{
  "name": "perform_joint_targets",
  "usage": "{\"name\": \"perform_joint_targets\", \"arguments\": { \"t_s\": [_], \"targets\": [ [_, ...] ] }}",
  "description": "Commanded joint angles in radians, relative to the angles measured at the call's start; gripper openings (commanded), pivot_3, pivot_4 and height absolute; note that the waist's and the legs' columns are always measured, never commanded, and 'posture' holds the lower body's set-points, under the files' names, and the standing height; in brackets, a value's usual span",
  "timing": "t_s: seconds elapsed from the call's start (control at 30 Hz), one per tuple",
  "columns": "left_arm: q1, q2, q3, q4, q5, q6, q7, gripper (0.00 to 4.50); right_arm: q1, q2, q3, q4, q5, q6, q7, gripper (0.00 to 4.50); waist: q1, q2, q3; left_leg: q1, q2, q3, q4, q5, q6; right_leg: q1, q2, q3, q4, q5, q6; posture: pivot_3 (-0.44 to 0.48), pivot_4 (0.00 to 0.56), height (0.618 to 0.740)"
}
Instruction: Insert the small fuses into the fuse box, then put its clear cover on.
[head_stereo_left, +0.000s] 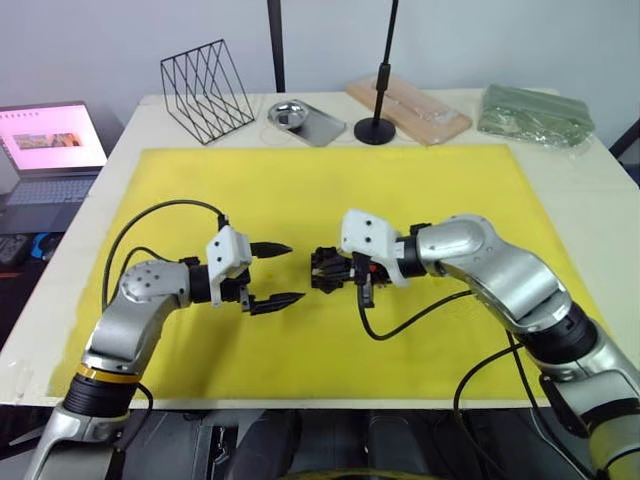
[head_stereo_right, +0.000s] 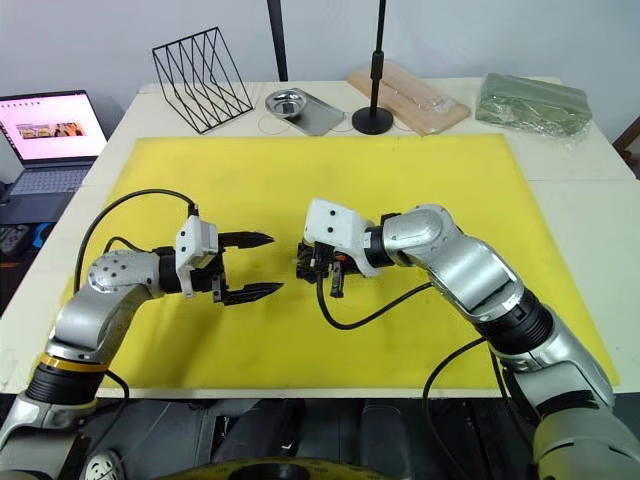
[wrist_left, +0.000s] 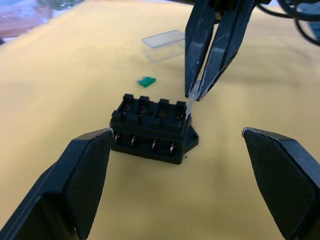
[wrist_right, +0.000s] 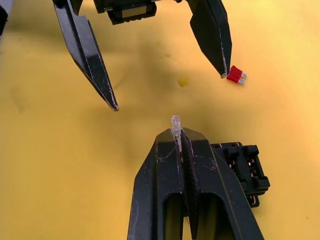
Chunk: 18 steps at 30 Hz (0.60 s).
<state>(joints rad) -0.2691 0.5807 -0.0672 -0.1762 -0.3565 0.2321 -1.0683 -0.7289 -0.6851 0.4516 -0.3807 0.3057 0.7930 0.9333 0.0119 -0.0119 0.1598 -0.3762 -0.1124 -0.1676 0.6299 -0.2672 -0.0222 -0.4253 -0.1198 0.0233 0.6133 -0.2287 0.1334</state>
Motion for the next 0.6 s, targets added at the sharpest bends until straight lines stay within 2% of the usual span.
{"name": "perform_joint_targets", "arguments": {
  "t_s": [0.03,0.6],
  "targets": [
    [-0.004,-0.040,-0.009,0.004,0.026,-0.067,0.043,4.46,-0.034,0.006,0.002,0.002,-0.032,-0.036,0.022,0.00,0.000,0.000,0.000,0.000,0.000,0.000,0.000,0.000,0.000,0.000,0.000,0.000,0.000,0.000,0.000,0.000,0.150,0.740],
    [-0.006,-0.108,-0.064,0.081,0.069,-0.139,0.074,4.46,-0.056,0.004,0.013,0.013,-0.086,-0.018,0.079,0.00,-0.001,0.000,0.000,0.000,0.000,0.000,0.000,0.000,0.000,0.000,0.000,0.000,0.000,0.000,0.000,0.000,0.150,0.740]
  ]
}}
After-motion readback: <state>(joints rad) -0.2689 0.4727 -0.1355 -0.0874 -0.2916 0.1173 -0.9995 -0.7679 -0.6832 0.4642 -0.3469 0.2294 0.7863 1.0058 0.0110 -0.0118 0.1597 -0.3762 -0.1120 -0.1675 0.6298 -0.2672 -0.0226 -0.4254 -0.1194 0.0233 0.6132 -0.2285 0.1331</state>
